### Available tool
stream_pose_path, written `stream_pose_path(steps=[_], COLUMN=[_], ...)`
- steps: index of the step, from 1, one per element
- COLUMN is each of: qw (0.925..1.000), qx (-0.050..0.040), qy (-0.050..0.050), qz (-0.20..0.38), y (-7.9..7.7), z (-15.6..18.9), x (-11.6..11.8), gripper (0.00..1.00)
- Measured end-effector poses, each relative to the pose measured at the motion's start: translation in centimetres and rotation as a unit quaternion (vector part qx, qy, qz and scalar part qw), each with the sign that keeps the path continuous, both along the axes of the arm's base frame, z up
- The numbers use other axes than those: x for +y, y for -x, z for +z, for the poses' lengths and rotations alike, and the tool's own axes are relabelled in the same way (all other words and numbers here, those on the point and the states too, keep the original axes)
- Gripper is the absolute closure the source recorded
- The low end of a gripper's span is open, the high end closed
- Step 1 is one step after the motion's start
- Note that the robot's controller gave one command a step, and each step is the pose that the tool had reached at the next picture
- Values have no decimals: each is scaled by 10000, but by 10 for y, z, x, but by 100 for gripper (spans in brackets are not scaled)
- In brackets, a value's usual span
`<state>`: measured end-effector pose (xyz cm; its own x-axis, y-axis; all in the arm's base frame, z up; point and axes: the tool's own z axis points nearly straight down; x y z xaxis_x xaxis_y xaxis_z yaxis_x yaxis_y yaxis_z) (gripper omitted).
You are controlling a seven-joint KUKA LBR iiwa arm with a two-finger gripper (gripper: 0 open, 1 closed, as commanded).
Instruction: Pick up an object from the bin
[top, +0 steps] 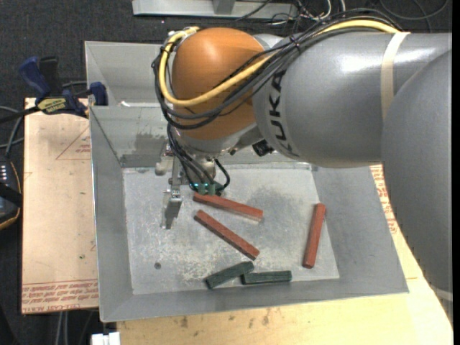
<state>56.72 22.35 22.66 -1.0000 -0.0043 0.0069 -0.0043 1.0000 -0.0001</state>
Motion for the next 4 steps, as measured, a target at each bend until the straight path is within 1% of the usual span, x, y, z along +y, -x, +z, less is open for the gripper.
stream_pose_path(steps=[1, 2, 3, 4], qw=[10000, 9995, 9932, 9894], qx=[-37, -66, -60, -29], qy=[-7, -28, -9, -4], qz=[-18, 311, 1159, 1452], y=[-2, -6, -5, -6], z=[4, -10, -70, -92], x=[-1, -17, -57, -67], gripper=[0, 0, 0, 0])
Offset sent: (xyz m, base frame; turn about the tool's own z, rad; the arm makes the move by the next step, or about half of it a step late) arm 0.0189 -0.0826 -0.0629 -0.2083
